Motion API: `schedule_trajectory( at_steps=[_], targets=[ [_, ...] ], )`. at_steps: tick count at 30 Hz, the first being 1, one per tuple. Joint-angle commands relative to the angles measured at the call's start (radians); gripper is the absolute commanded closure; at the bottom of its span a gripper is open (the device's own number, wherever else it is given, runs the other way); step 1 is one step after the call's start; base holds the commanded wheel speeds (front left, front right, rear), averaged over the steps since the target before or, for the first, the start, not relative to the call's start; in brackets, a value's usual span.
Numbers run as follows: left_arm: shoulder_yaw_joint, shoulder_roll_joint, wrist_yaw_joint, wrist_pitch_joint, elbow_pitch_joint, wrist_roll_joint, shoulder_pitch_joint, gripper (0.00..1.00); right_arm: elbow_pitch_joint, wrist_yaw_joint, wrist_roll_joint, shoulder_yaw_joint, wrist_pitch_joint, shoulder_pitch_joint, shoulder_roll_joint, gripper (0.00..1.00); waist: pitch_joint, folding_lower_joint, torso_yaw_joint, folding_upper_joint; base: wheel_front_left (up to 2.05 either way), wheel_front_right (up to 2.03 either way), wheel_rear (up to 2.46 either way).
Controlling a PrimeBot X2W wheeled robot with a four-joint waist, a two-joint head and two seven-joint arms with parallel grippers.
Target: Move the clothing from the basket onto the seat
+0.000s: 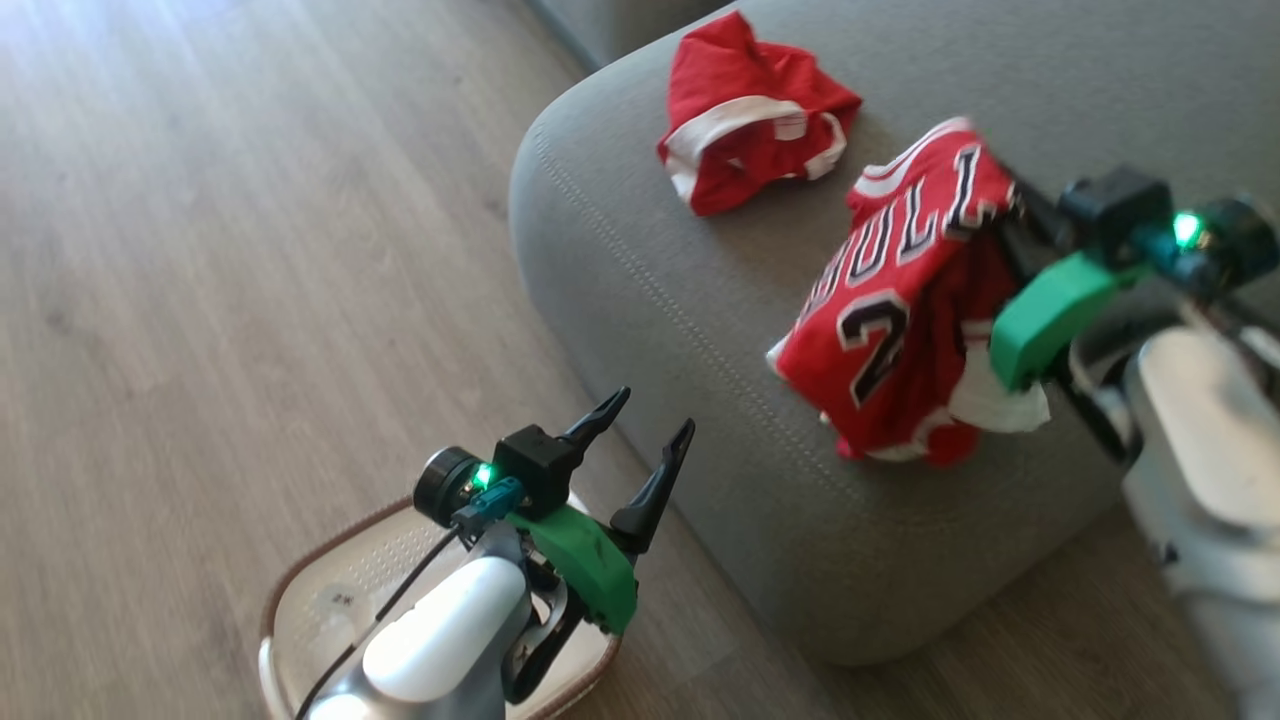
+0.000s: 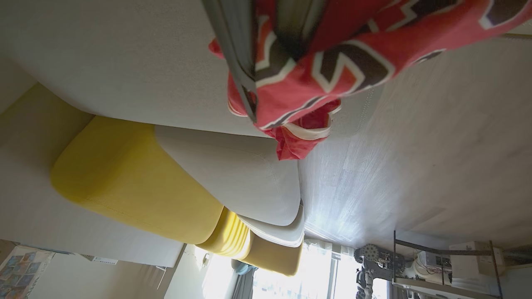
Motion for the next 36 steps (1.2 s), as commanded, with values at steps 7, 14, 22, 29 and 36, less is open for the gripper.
schedule_trajectory(
  at_steps=[7, 14, 22, 29, 36],
  targets=[
    [0.023, 0.029, 0.011, 0.009, -0.071, 0.021, -0.094, 0.00, 0.034, 0.007, -0.007, 0.024, 0.047, -0.279, -0.049, 1.00, 0.090, 0.0000, 0.096, 0.0000, 0.00, 0.00, 0.00],
    [0.016, 0.050, 0.032, 0.035, -0.155, 0.059, -0.166, 0.00, 0.185, 0.007, -0.006, 0.027, 0.083, -0.504, -0.137, 1.00, 0.224, 0.0000, 0.210, 0.0000, 0.00, 0.00, 0.00],
    [0.012, 0.090, 0.051, 0.084, -0.261, 0.095, -0.238, 0.00, 0.366, 0.007, -0.006, -0.085, 0.069, -0.688, -0.206, 1.00, 0.374, 0.0000, 0.312, 0.0000, 0.00, 0.00, 0.00],
    [0.002, 0.105, 0.061, 0.114, -0.329, 0.112, -0.266, 0.00, 0.504, 0.007, -0.016, -0.124, 0.076, -0.793, -0.226, 1.00, 0.456, 0.0000, 0.363, 0.0000, 0.00, 0.00, 0.00],
    [-0.003, 0.109, 0.070, 0.126, -0.358, 0.117, -0.280, 0.00, 0.625, 0.007, -0.050, -0.151, 0.056, -0.824, -0.209, 1.00, 0.503, 0.0000, 0.392, 0.0000, 0.00, 0.00, 0.00]
  ],
)
